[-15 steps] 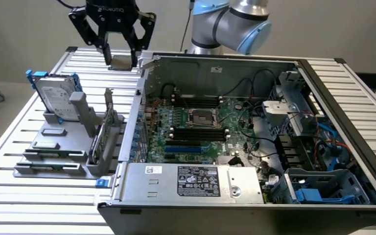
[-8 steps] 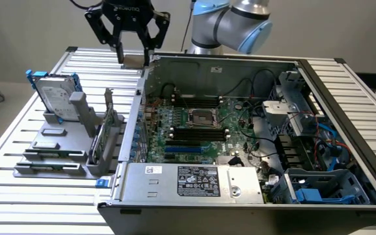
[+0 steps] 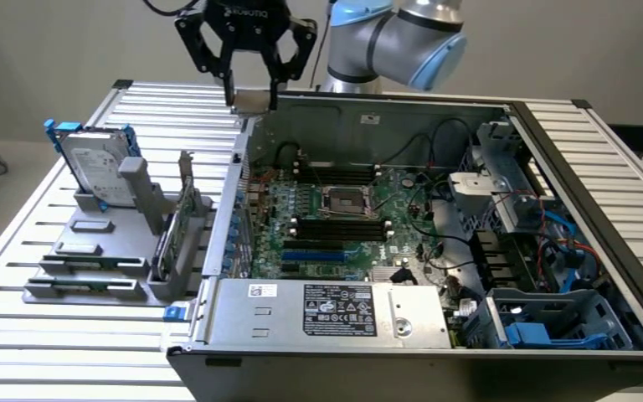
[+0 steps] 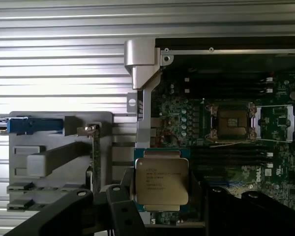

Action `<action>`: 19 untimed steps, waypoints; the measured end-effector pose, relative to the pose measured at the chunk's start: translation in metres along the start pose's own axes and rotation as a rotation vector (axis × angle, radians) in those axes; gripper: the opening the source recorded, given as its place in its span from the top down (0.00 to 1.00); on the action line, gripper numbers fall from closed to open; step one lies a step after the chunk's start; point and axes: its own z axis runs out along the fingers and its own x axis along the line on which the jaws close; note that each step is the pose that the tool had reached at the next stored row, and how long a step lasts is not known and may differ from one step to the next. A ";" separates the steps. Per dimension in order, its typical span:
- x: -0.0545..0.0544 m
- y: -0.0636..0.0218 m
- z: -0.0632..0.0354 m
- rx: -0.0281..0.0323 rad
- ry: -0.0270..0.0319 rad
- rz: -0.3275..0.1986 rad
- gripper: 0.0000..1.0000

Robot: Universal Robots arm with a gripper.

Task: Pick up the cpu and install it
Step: 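Pick up the cpu and move it towards the insertion slot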

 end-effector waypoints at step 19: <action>-0.075 0.0195 0.0114 0.0005 0.0251 0.002 0.45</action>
